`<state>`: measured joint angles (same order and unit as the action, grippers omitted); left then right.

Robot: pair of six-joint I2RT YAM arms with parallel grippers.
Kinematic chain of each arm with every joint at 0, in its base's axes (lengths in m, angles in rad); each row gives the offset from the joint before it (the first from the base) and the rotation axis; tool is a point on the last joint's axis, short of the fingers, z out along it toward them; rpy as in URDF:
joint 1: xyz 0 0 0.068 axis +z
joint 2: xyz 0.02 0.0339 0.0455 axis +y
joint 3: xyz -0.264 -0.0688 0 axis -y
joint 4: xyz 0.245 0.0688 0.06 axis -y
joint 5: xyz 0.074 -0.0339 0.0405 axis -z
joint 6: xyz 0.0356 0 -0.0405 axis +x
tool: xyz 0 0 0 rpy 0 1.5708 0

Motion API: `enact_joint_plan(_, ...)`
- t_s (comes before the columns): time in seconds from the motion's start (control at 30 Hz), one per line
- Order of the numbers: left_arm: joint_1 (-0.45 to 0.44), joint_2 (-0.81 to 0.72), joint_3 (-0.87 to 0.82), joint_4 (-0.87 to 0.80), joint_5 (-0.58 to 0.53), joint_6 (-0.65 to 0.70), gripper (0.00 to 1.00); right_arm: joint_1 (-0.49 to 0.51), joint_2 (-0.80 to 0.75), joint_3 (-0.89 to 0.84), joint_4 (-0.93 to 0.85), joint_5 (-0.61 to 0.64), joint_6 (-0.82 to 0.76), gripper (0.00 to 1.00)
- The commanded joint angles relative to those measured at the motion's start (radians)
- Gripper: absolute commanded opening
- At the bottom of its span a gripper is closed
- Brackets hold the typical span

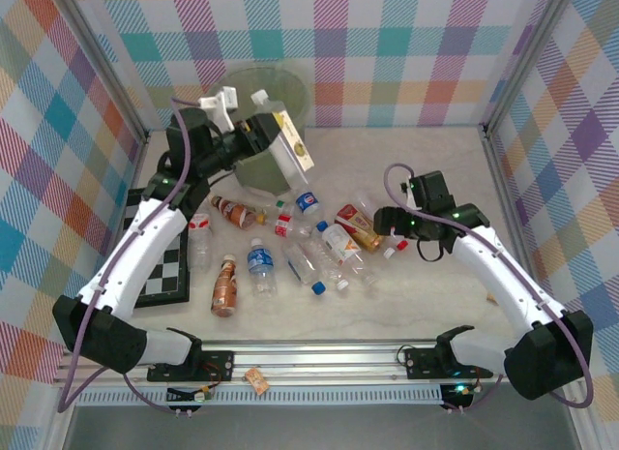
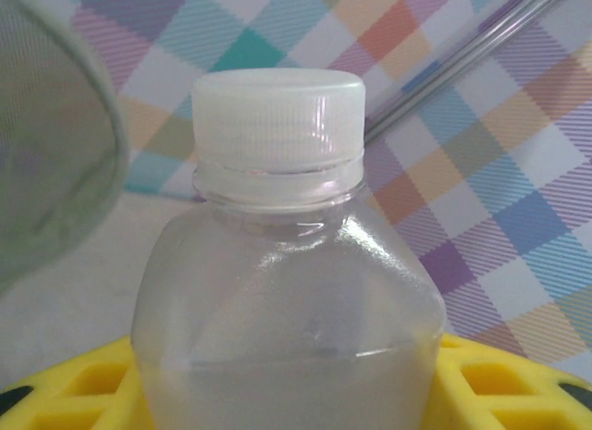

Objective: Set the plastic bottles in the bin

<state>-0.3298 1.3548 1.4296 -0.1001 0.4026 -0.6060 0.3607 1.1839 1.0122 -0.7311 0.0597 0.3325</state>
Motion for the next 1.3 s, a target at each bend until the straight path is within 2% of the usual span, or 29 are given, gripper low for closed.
enact_joint_plan(0.0,0.054,0.039,0.08,-0.025,0.004,0.082,0.43,-0.018,0.002,-0.022,-0.053,0.046,0.002,0.88)
enact_joint_plan(0.2,0.137,0.179,0.24,0.017,-0.034,0.097,0.32,-0.02,0.014,-0.038,-0.063,0.043,0.013,0.82)
enact_joint_plan(0.33,0.185,0.274,0.308,0.107,-0.059,0.085,0.21,-0.021,0.01,-0.046,-0.062,0.027,0.017,0.81)
enact_joint_plan(0.53,0.252,0.377,0.368,0.232,-0.053,-0.004,0.18,-0.02,0.003,-0.053,-0.08,0.022,0.015,0.81)
enact_joint_plan(0.73,0.259,0.471,0.454,0.202,-0.02,0.005,0.17,-0.02,0.006,-0.055,-0.083,0.03,0.005,0.81)
enact_joint_plan(0.83,0.258,0.518,0.502,0.12,-0.025,0.061,0.17,-0.021,0.013,-0.051,-0.082,0.027,0.004,0.81)
enact_joint_plan(0.97,0.239,0.585,0.589,-0.032,-0.078,0.199,0.16,-0.02,0.018,-0.04,-0.083,0.026,0.0,0.81)
enact_joint_plan(1.13,0.181,0.715,0.818,-0.306,-0.148,0.377,0.15,-0.02,0.029,-0.027,-0.086,0.027,-0.003,0.81)
enact_joint_plan(1.27,0.121,0.805,0.971,-0.522,-0.246,0.529,0.15,-0.022,0.033,-0.027,-0.085,0.032,-0.003,0.81)
